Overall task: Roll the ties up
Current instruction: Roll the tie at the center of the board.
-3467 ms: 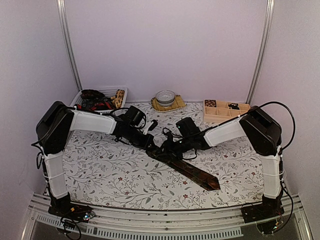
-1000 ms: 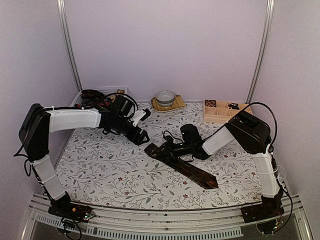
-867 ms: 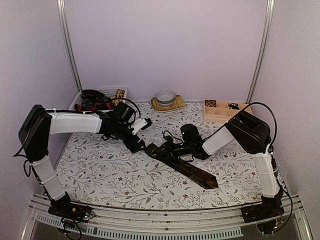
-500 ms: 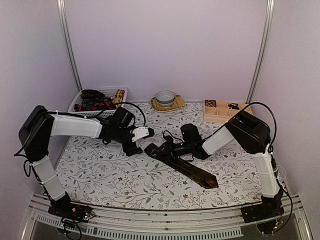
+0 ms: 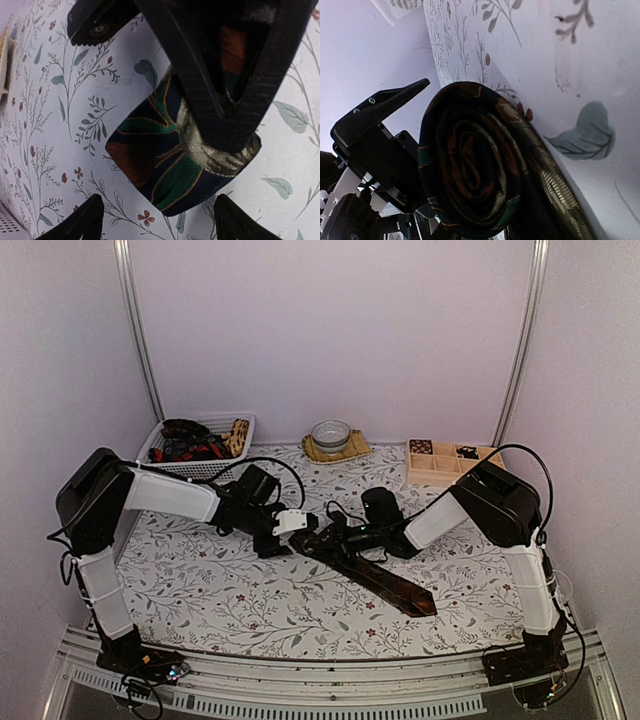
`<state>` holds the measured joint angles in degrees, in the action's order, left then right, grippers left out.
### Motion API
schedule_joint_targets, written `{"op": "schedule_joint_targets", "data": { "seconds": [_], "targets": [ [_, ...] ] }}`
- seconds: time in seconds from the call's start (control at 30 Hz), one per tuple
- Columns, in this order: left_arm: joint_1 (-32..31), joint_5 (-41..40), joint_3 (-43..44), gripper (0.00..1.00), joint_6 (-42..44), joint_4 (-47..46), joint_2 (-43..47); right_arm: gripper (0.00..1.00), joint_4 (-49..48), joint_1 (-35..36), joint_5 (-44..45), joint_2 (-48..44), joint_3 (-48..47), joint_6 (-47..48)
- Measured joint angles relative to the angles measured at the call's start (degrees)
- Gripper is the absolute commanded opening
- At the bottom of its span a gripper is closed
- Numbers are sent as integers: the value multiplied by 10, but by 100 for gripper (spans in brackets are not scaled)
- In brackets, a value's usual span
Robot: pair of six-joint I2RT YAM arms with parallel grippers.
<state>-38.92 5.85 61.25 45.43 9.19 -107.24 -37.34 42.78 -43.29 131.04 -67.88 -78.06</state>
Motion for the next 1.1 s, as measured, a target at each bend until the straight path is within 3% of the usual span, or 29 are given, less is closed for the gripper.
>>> {"op": "schedule_joint_targets", "data": {
  "seconds": [0.13, 0.3, 0.53, 0.77, 0.87, 0.97, 1.1],
  "targets": [
    [-4, 2, 8, 63, 2, -1, -8, 27, 0, 0, 0, 0, 0, 0],
    [-9, 0, 24, 57, 3, -4, -22, 27, 0, 0, 0, 0, 0, 0],
    [-11, 1, 32, 29, -13, -5, -31, 28, 0, -1, 0, 0, 0, 0],
    [-16, -16, 38, 22, -37, -23, -53, 29, -2, -4, 0, 2, -1, -4],
    [-18, -23, 38, 22, -46, -30, -54, 29, -3, -7, 0, 2, -1, -4],
    [-20, -26, 37, 30, -52, -32, -54, 29, -3, -8, 0, 2, -1, -4],
    [-20, -26, 36, 57, -60, -27, -52, 29, -7, -9, 0, 2, 1, -5]
  ]
}}
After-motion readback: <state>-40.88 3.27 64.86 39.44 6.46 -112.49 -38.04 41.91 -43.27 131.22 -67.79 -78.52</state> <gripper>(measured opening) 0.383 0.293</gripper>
